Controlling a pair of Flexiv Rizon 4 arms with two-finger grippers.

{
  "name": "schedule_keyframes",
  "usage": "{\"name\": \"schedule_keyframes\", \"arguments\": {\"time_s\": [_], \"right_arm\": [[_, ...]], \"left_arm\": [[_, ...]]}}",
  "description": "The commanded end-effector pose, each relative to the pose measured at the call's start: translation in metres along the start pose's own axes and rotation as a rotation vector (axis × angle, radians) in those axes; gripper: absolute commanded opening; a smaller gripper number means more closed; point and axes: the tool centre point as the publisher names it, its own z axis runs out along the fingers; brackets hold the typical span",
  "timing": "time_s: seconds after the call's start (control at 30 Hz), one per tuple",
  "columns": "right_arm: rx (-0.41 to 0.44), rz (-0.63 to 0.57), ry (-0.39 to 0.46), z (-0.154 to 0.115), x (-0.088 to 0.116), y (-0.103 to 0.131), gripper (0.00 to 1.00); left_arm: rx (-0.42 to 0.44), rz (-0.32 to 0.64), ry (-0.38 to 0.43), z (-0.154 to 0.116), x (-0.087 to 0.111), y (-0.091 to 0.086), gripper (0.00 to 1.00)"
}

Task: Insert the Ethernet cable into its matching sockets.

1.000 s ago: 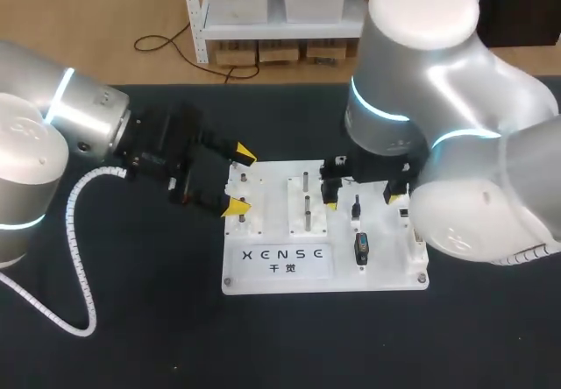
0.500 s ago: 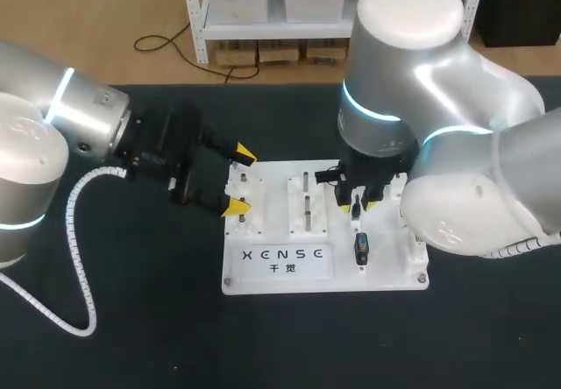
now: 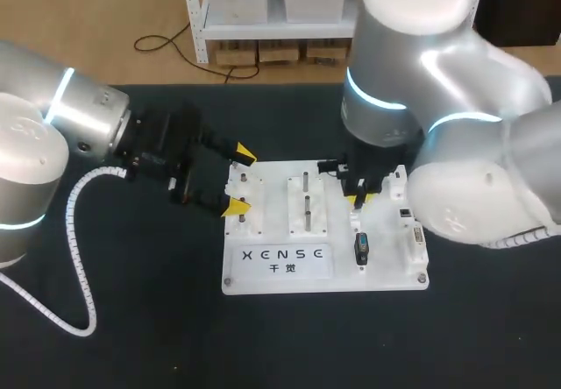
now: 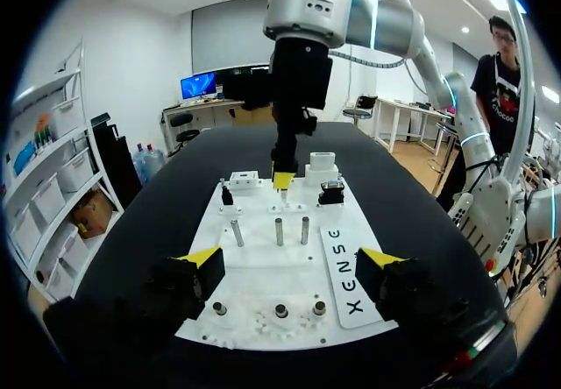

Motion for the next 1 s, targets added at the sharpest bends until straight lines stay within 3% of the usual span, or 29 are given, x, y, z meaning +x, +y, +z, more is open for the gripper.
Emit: {"name": "schedule_keyframes", "arguments": {"time_s": [0.03,0.6,1.0], "right_arm": [[-0.002,0.013,-0.017,-0.017,0.007,-0.013,0.00],[0.026,0.079,-0.014,-0.024,0.015,-0.055,0.00],[0.025,0.086,-0.001,-0.018,0.012,-0.067,0.00]], "left_arm": [[-0.004,0.003,-0.004,0.000,0.001,-0.001,1.00],[-0.004,0.003,-0.004,0.000,0.001,-0.001,1.00],[-0.004,0.003,-0.004,0.000,0.001,-0.001,1.00]]}}
